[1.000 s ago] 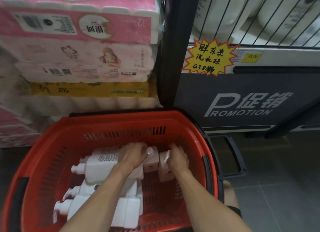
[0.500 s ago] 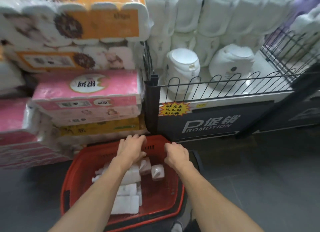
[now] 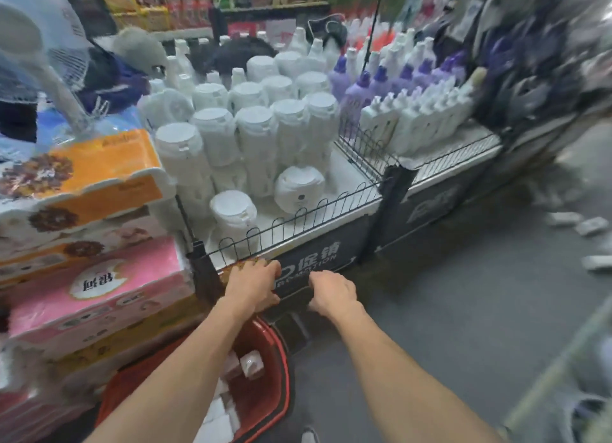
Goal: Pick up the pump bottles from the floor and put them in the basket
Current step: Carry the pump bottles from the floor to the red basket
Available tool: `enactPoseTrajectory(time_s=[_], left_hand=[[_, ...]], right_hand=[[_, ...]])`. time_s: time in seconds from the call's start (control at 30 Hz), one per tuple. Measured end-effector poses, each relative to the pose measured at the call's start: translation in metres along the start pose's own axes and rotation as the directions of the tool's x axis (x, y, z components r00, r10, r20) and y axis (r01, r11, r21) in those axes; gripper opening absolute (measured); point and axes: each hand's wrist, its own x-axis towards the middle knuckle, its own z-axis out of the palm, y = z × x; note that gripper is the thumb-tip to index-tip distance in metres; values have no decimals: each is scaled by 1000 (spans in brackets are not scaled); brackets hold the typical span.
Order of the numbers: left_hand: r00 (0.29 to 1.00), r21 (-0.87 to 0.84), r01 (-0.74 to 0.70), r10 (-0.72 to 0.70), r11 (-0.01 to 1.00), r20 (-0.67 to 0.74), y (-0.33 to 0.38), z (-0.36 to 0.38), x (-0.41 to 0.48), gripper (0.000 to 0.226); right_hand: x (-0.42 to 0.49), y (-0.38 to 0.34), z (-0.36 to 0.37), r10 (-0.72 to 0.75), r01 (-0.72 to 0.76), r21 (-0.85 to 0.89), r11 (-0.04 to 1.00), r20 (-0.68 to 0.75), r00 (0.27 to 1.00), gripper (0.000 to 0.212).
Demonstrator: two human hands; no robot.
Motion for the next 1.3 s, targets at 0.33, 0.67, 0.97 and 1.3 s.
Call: enactPoseTrajectory(time_s=[0.33, 0.67, 0.97, 1.3], left_hand=[[944, 53, -327, 329, 944, -38, 166, -62, 37, 55], [840, 105, -537, 542, 837, -23, 322, -93, 92, 54], [691, 195, -708, 722, 679, -3, 464, -127, 166, 59], [582, 216, -795, 813, 566, 12, 570, -153, 293, 35]], right_hand=[[-83, 164, -74, 370, -359, 131, 924, -67, 927, 40], [-149, 333, -95, 626, -594, 232, 771, -96, 774, 36], [-159, 445, -135, 760, -712, 285, 642, -115, 640, 40], [-111, 556, -192, 828, -767, 329, 551, -106, 550, 35]])
